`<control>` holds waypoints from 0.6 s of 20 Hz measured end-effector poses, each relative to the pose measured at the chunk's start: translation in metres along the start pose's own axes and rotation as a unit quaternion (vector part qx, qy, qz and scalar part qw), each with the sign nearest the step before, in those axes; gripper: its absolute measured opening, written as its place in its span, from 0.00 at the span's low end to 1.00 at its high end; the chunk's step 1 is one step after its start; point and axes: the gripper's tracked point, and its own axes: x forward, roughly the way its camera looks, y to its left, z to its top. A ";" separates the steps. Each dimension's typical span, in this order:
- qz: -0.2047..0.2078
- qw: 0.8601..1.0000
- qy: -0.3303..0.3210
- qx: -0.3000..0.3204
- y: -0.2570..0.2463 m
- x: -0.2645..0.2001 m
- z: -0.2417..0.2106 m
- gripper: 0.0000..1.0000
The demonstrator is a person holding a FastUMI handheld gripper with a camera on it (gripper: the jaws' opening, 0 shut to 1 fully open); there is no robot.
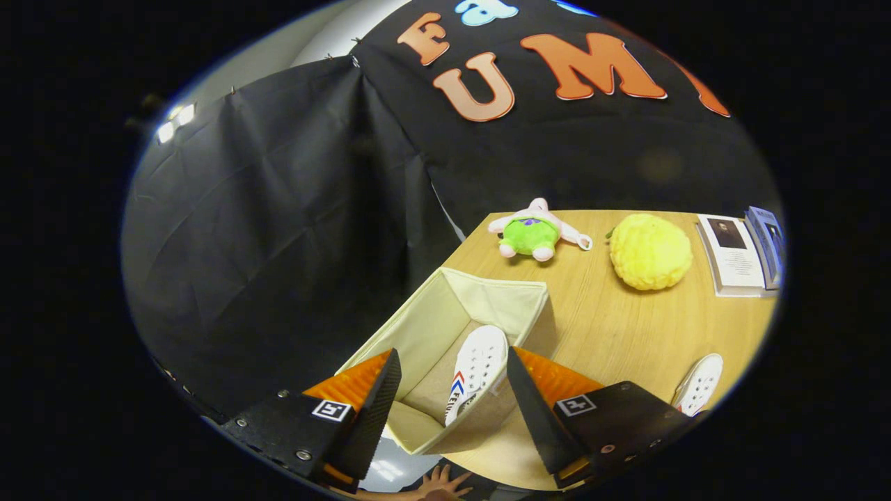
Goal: Open the storage box then place both shoes into the box .Put the left shoe in first, then the right shoe, with the right side of both shoes facing outward in a uniform manner.
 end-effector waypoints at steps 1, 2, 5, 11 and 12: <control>-0.012 1.000 -0.007 0.004 -0.015 -0.005 0.001 0.93; -0.025 1.000 -0.012 0.006 -0.028 -0.014 0.001 0.94; -0.066 0.998 -0.020 0.016 -0.072 -0.037 -0.008 0.95; -0.138 0.989 -0.010 0.056 -0.161 -0.087 -0.049 0.95; -0.151 0.987 -0.004 0.061 -0.173 -0.092 -0.055 0.95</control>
